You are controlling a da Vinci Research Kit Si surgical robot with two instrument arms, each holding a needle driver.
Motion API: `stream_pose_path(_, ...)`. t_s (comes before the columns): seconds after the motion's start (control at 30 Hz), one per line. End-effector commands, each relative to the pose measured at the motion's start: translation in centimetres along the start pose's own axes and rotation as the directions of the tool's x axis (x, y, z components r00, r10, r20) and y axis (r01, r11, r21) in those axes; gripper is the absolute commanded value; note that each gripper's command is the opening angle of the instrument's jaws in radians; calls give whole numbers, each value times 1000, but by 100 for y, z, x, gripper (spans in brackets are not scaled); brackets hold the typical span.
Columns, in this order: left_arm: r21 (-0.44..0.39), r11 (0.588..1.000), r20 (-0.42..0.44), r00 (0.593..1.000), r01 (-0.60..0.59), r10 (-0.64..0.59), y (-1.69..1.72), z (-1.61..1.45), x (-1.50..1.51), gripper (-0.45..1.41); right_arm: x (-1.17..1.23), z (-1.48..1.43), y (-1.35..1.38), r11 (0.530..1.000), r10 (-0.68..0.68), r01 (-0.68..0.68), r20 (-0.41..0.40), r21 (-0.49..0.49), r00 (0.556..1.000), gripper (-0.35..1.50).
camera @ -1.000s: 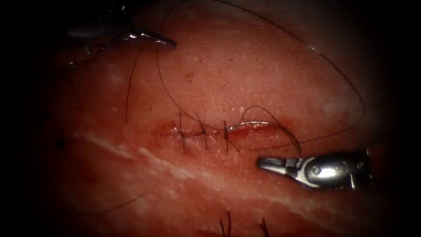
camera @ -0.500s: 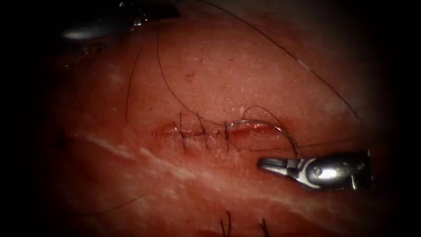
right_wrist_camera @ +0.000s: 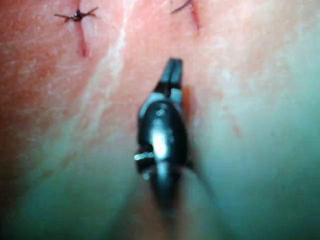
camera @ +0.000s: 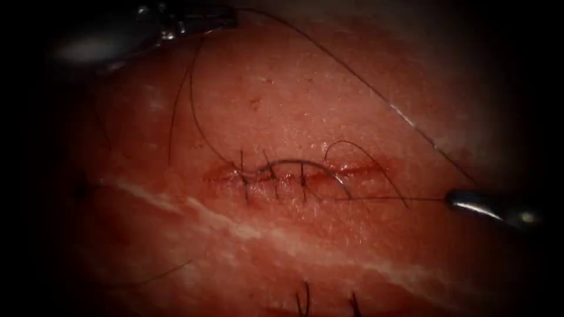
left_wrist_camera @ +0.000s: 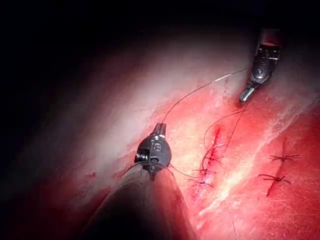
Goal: Wound Closure
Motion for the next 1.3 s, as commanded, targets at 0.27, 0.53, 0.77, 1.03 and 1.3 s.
stream_pose_path(0.27,-21,999,60,998,-33,34,9,56,-43,-45,65,64,19,993,-33,36,-31,116,999,-35)
stream_pose_path(0.53,-5,1000,91,995,-27,28,24,97,-67,-45,69,134,-19,975,-62,76,-72,208,995,-35)
stream_pose_path(0.77,-25,999,112,993,-29,32,46,127,-82,-45,95,144,-27,981,-42,66,-129,180,991,-35)
stream_pose_path(1.03,-53,998,120,992,-29,35,63,142,-89,-45,115,156,-29,986,-27,52,-158,158,987,-35)
stream_pose_path(1.3,-66,997,124,992,-29,37,79,139,-77,-45,128,163,-16,996,-8,26,-201,85,980,-10)
